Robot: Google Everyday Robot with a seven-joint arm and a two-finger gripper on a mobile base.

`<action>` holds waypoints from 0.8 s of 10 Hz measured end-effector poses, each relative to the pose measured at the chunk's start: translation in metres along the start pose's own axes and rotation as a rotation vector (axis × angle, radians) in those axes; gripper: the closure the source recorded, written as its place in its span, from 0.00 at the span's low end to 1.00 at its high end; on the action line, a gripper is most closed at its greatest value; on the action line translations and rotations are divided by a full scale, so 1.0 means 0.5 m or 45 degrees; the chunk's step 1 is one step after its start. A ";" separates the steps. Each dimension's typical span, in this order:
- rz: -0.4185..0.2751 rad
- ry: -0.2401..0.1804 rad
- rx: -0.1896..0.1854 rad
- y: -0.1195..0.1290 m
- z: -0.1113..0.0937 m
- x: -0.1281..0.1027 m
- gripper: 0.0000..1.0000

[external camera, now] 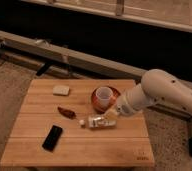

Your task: Stand the bottle upright

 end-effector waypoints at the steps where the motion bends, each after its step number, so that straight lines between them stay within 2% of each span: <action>1: -0.003 0.001 0.001 -0.001 0.000 0.000 0.20; 2: -0.031 0.018 0.003 -0.005 0.007 -0.001 0.20; 6: -0.213 0.101 0.039 -0.020 0.110 -0.048 0.20; 8: -0.263 0.127 0.064 -0.027 0.133 -0.051 0.20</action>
